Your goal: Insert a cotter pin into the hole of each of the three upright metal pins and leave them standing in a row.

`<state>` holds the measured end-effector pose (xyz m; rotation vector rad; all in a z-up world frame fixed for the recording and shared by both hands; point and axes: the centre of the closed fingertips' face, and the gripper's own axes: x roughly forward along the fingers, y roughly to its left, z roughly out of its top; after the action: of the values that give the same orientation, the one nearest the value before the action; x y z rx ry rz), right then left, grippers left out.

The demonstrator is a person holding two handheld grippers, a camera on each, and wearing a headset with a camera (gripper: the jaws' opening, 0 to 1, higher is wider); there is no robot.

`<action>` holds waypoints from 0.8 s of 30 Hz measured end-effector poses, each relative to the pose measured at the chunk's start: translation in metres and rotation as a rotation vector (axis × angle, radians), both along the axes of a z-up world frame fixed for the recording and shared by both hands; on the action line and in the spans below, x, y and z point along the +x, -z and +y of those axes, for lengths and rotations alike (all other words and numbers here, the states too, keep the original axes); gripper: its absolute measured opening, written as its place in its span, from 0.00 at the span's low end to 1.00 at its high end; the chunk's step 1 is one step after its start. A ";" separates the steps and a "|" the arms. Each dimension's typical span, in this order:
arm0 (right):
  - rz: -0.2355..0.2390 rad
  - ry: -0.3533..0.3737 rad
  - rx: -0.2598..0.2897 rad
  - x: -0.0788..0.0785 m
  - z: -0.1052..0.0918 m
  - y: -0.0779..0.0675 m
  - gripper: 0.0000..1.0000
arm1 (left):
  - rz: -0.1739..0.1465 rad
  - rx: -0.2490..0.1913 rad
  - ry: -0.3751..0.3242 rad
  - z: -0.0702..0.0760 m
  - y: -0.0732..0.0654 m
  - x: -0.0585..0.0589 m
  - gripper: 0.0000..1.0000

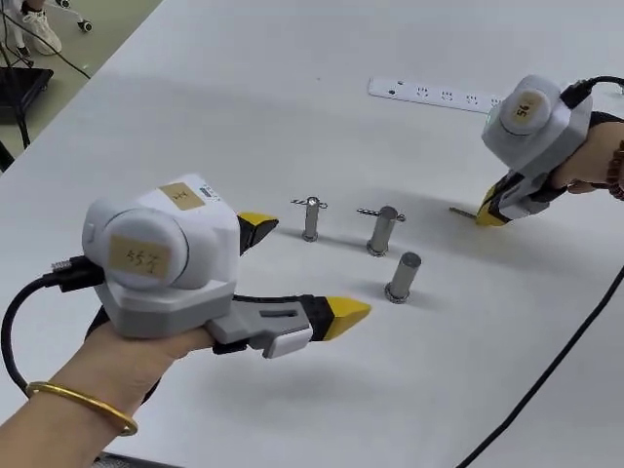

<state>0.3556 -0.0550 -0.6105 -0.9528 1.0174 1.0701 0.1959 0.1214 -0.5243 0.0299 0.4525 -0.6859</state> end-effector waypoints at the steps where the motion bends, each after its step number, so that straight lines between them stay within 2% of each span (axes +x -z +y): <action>1: 0.000 0.000 0.003 -0.001 0.000 0.000 0.00 | 0.000 0.002 0.001 0.000 0.000 0.000 0.76; 5: -0.002 -0.006 0.006 -0.004 0.000 -0.001 0.00 | -0.001 0.002 0.000 0.000 0.000 0.000 0.76; 10: -0.034 0.001 0.013 -0.004 -0.003 -0.005 0.00 | 0.001 0.006 0.002 -0.001 0.001 0.000 0.75; 13: -0.045 0.010 0.041 -0.005 -0.003 -0.007 0.00 | 0.000 0.006 0.000 0.000 0.001 0.000 0.75; 15: -0.086 0.034 0.060 -0.003 -0.001 -0.013 0.00 | 0.000 0.007 -0.001 0.000 0.001 0.000 0.74; 16: -0.084 0.040 0.070 -0.006 0.000 -0.016 0.00 | 0.000 0.009 -0.003 0.001 0.001 0.000 0.74; 18: -0.106 0.034 0.089 -0.005 0.001 -0.015 0.00 | 0.001 0.013 -0.003 0.001 0.002 0.000 0.74; 20: -0.119 0.028 0.090 -0.012 0.002 -0.020 0.00 | 0.007 0.016 -0.003 0.002 0.004 -0.001 0.73; 22: -0.127 0.023 0.114 -0.020 0.007 -0.026 0.00 | 0.013 0.021 -0.003 0.003 0.005 -0.001 0.72; 24: -0.132 0.014 0.127 -0.017 0.012 -0.027 0.00 | 0.018 0.021 -0.004 0.003 0.006 -0.002 0.70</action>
<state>0.3381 -0.0434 -0.5836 -0.9002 0.8371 1.0340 0.1938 0.1247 -0.5302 0.0429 0.4776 -0.6777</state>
